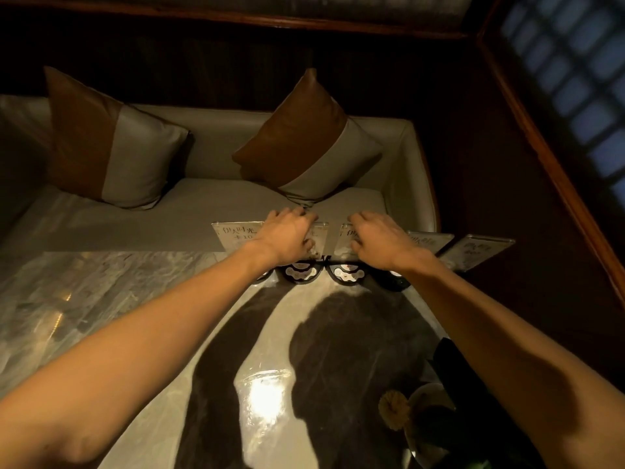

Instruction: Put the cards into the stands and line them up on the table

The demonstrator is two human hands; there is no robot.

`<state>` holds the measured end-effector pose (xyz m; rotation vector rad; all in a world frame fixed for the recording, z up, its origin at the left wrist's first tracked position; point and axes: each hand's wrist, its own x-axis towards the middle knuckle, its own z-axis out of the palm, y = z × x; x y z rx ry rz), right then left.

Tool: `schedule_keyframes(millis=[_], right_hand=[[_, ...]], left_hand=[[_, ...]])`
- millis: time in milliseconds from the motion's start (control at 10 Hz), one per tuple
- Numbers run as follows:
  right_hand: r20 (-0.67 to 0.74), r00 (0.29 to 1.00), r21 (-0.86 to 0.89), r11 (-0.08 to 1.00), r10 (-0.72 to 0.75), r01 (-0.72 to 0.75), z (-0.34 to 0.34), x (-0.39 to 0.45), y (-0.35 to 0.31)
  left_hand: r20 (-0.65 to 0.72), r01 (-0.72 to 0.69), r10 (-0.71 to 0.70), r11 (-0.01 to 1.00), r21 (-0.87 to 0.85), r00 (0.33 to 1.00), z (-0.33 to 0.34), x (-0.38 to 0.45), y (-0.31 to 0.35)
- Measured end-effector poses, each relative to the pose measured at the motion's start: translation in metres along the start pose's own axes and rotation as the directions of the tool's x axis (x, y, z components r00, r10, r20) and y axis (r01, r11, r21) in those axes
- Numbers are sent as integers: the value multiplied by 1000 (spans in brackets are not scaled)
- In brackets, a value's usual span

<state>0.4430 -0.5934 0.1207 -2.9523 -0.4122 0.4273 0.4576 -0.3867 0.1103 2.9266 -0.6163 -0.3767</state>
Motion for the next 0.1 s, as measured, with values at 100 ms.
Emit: schedule_keyframes(millis=[100], right_hand=[[-1, 1000, -37, 999, 17, -17, -3, -8, -7]], left_hand=[[16, 12, -12, 1000, 7, 1000, -8, -9, 4]])
